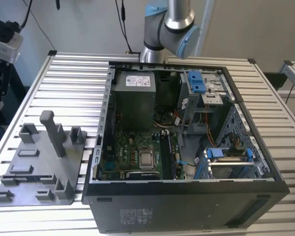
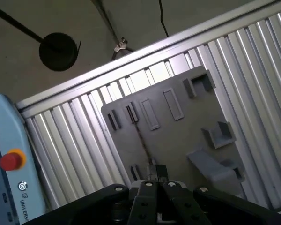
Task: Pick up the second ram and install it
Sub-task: 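Pick up the second ram and move it above second insertion slot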
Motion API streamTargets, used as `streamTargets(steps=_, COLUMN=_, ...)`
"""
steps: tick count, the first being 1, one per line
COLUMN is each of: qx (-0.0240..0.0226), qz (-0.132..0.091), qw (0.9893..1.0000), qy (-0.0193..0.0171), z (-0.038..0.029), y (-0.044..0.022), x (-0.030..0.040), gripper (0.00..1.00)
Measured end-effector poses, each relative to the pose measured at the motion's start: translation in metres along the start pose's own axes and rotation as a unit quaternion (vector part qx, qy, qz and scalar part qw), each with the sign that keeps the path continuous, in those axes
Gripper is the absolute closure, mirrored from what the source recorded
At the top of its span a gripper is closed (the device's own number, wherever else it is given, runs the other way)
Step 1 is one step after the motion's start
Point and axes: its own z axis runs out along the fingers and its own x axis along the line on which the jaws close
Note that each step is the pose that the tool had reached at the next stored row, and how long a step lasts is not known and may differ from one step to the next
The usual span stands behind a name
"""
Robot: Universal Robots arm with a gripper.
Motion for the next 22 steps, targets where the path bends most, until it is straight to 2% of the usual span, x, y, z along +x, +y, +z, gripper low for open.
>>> streamTargets(steps=2, qx=-0.0002, qz=-0.011, qw=0.9999, qy=-0.0010, z=0.0007, y=0.0002, x=0.0000, gripper=0.89)
streamTargets(steps=6, qx=-0.0013, qz=-0.027, qw=0.9996, qy=-0.0054, z=0.0024, y=0.0004, x=0.0002, gripper=0.89)
streamTargets(steps=11, qx=-0.0061, qz=-0.043, qw=0.9989, qy=-0.0188, z=0.0050, y=0.0005, x=-0.0001, gripper=0.89)
streamTargets(steps=15, qx=-0.0088, qz=-0.051, qw=0.9983, qy=-0.0261, z=0.0068, y=0.0010, x=-0.0008, gripper=0.89)
streamTargets(steps=19, qx=-0.0091, qz=-0.059, qw=0.9979, qy=-0.0267, z=0.0082, y=0.0027, x=-0.0013, gripper=0.89)
streamTargets(steps=22, qx=-0.0093, qz=-0.074, qw=0.9969, qy=-0.0260, z=0.0087, y=0.0039, x=-0.0015, gripper=0.89)
